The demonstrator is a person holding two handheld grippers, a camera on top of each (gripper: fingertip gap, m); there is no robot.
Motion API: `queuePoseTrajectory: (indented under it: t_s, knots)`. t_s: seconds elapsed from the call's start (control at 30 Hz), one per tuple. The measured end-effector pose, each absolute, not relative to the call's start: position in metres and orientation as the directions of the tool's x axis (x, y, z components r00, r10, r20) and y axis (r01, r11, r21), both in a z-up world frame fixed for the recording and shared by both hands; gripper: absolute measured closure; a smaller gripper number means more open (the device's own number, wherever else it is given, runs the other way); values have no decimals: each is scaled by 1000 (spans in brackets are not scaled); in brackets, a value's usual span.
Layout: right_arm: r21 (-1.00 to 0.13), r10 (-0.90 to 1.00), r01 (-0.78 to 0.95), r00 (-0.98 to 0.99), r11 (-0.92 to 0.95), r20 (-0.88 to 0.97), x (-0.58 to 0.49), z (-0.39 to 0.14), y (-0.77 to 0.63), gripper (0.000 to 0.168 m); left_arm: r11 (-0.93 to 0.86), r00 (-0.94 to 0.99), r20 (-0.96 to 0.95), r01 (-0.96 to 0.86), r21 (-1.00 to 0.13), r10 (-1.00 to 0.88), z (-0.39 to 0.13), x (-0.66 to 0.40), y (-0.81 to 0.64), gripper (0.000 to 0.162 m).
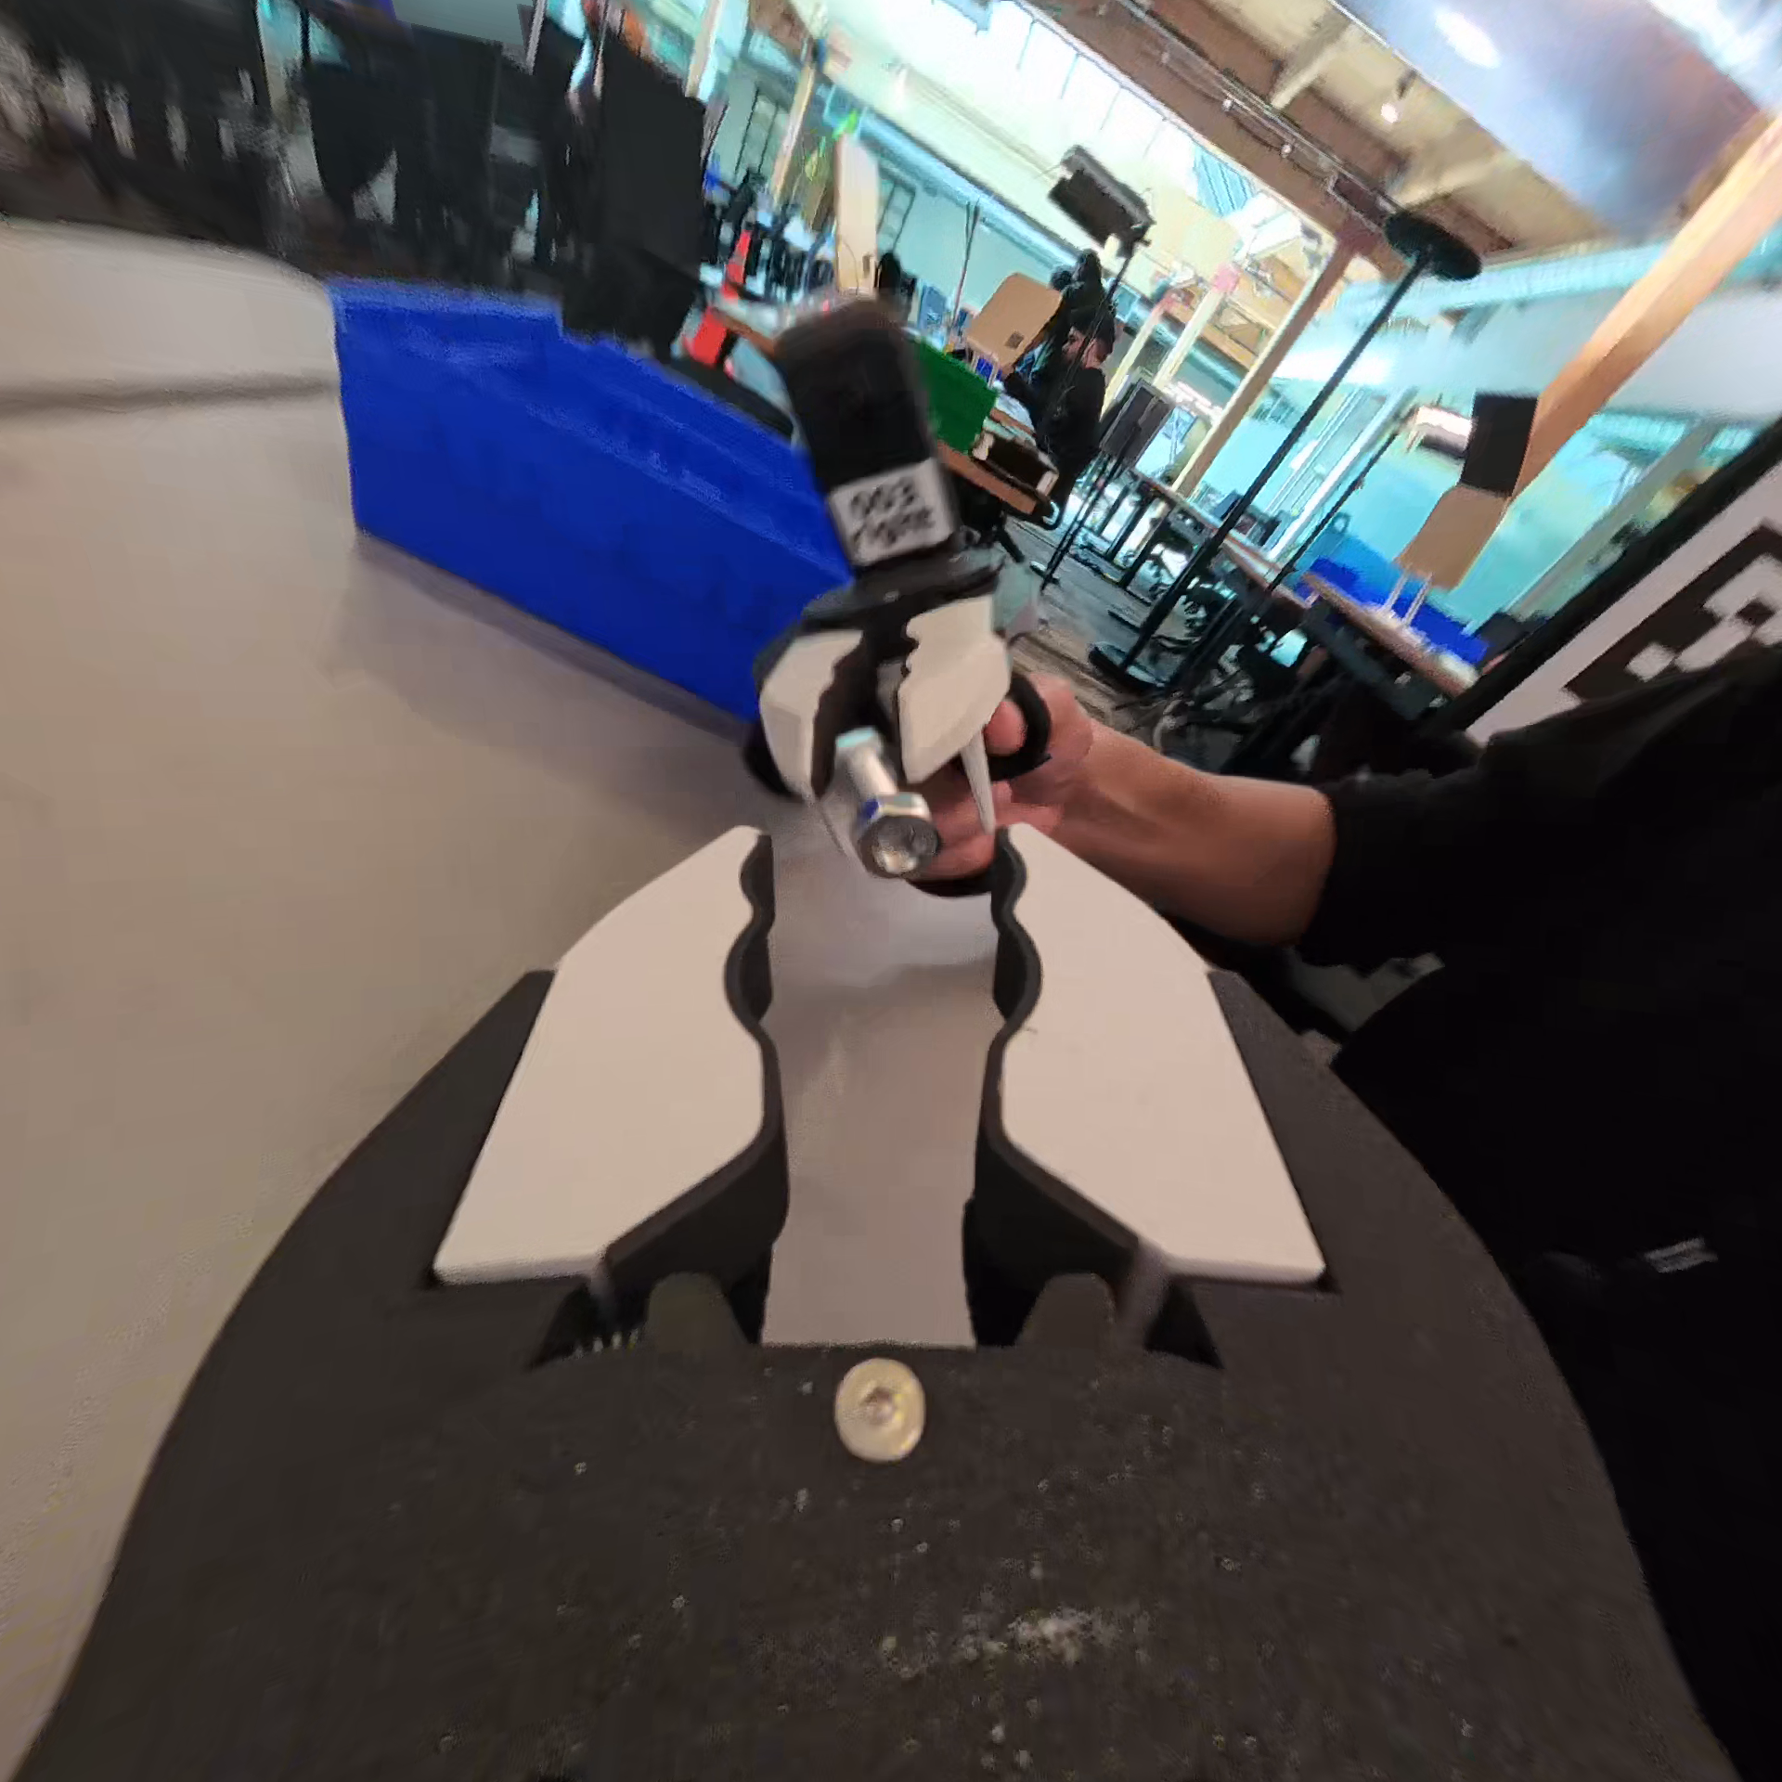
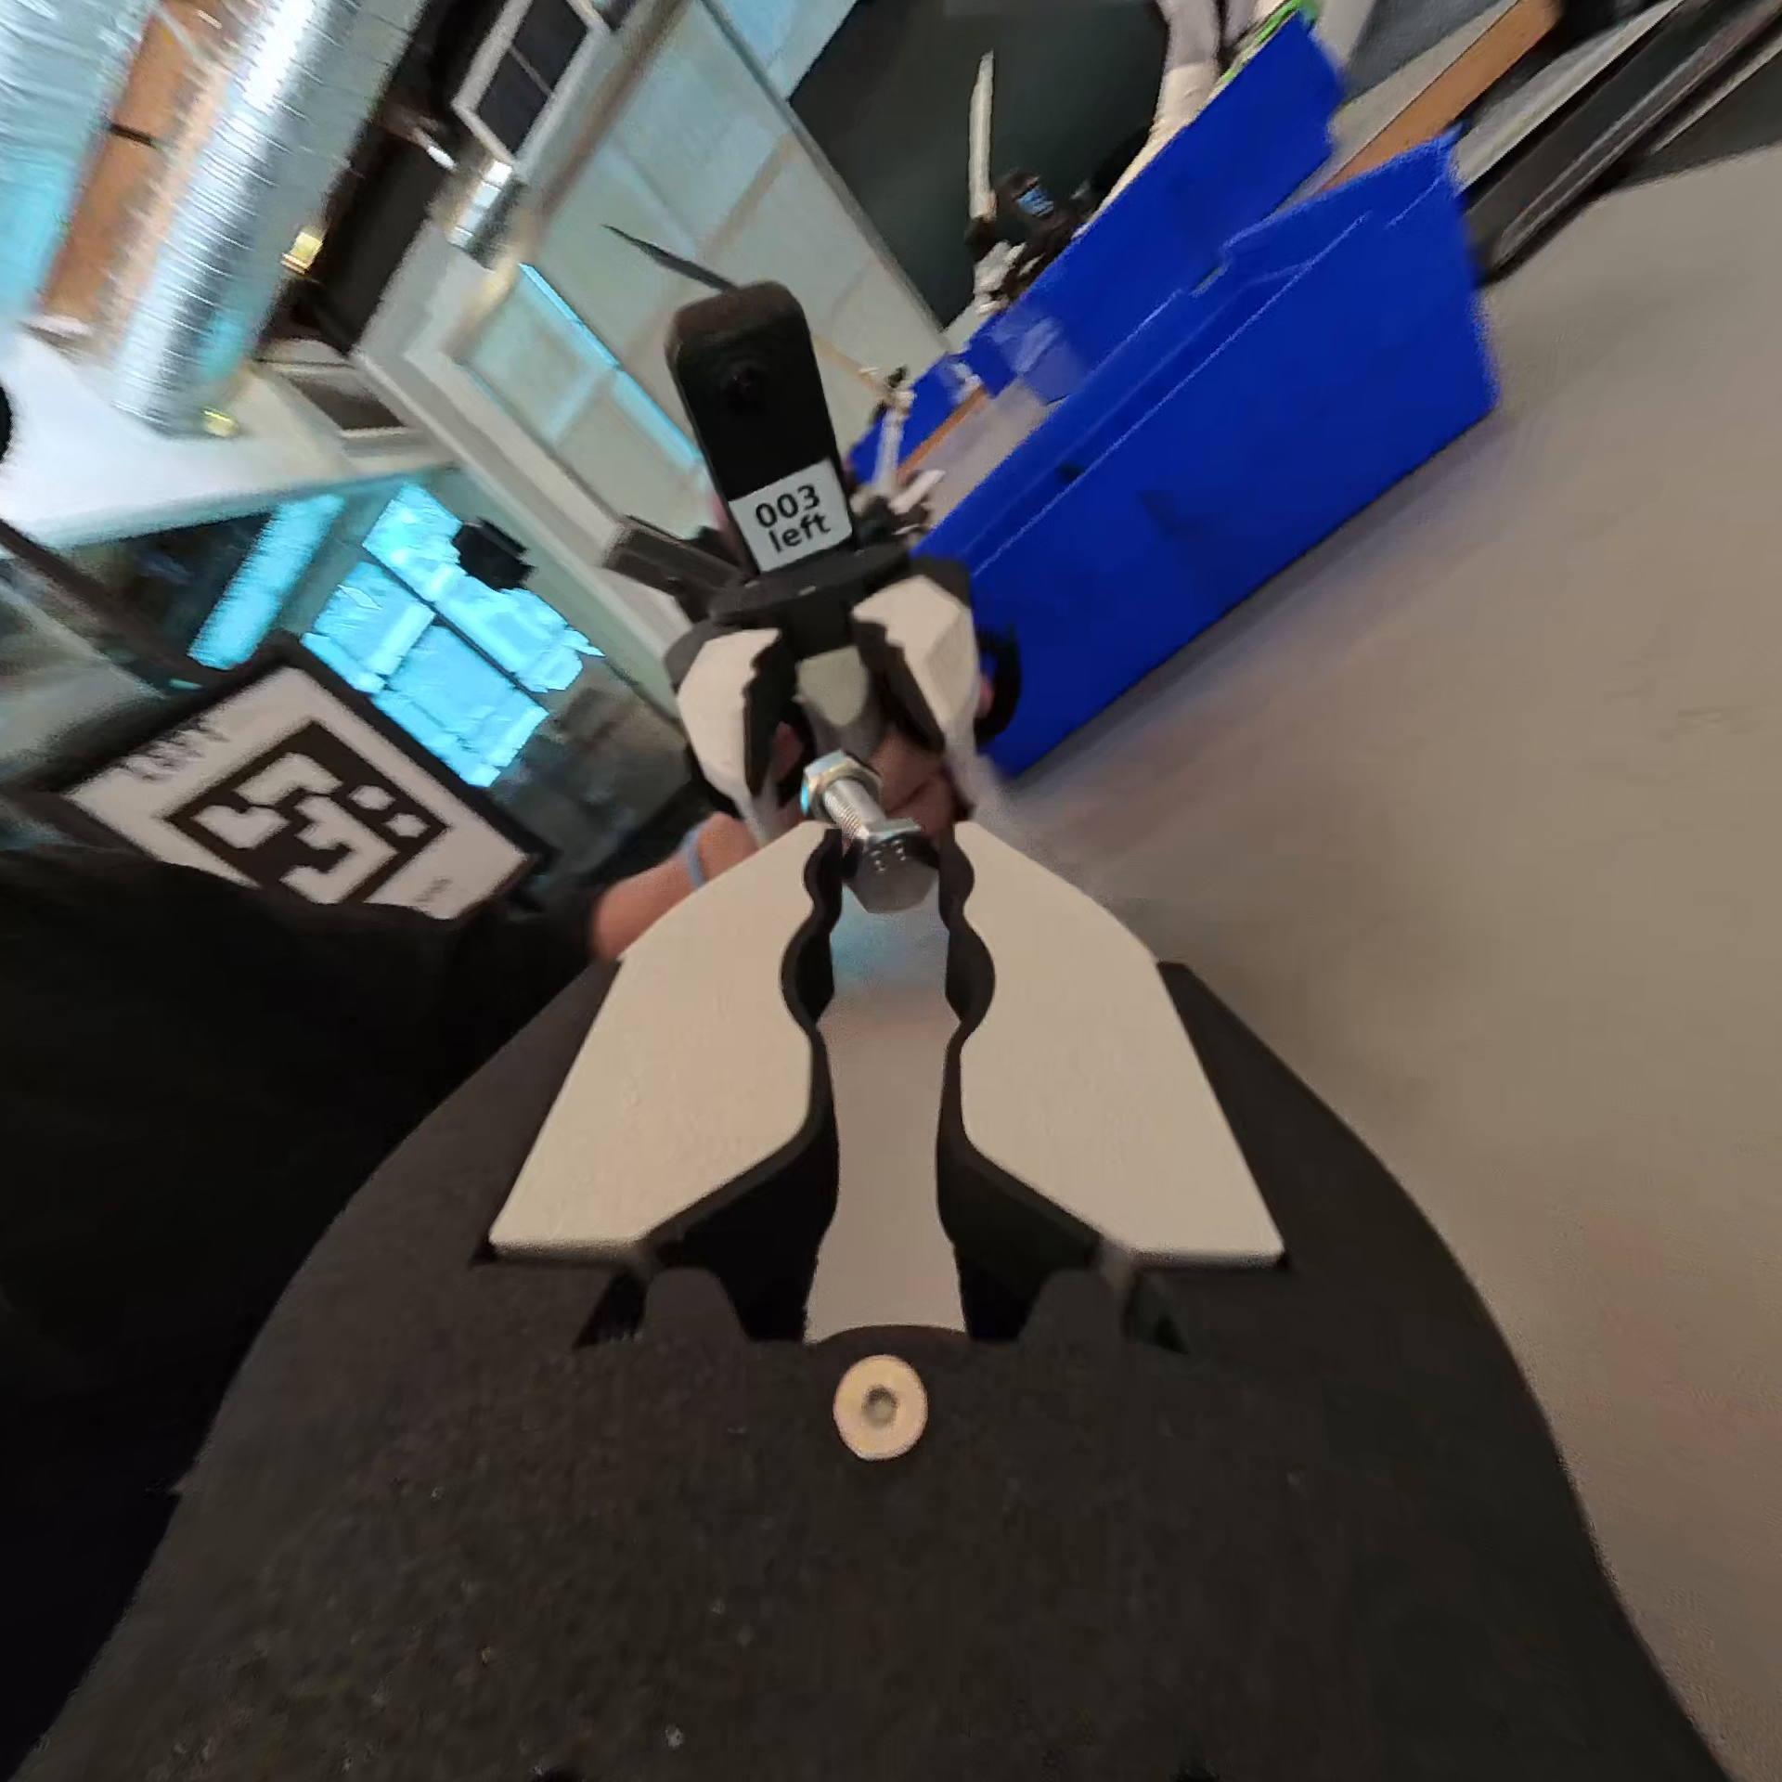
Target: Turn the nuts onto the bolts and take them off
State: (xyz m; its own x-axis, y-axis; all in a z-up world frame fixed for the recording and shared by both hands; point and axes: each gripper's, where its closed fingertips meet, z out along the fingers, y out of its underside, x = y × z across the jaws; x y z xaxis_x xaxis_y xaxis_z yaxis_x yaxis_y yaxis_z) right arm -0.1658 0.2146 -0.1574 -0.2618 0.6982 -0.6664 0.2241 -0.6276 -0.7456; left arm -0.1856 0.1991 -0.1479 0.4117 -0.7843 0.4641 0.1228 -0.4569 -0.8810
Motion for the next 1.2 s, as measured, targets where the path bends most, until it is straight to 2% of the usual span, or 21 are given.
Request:
queuePoseTrajectory:
  t_s: [0.13, 0.27, 0.47, 0.73, 0.93, 1.2]
  knots:
    - [-854, 846, 186, -146, -485, -513, -168, -164, 225, 149, -651, 296, 679, 203, -732, -672, -173, -179, 194, 119]
    - [-870, 873, 220, -120, -441, -473, -172, -173, 223, 149, -742, 234, 769, 208, -637, -595, -187, -166, 194, 118]
    - [-866, 866, 233, -140, -442, -480, -175, -174, 218, 150, -748, 230, 761, 159, -644, -606, -194, -152, 194, 131]
    - [-867, 862, 233, -162, -440, -480, -176, -175, 214, 150, -710, 254, 731, 186, -679, -633, -187, -161, 200, 153]
    - [-882, 860, 262, -236, -393, -453, -171, -180, 208, 149, -685, 283, 681, 100, -721, -675, -188, -162, 197, 153]
    - [-929, 914, 340, -312, -147, -259, -160, -195, 198, 146, -616, 320, 569, -66, -785, -758, -193, -157, 190, 153]
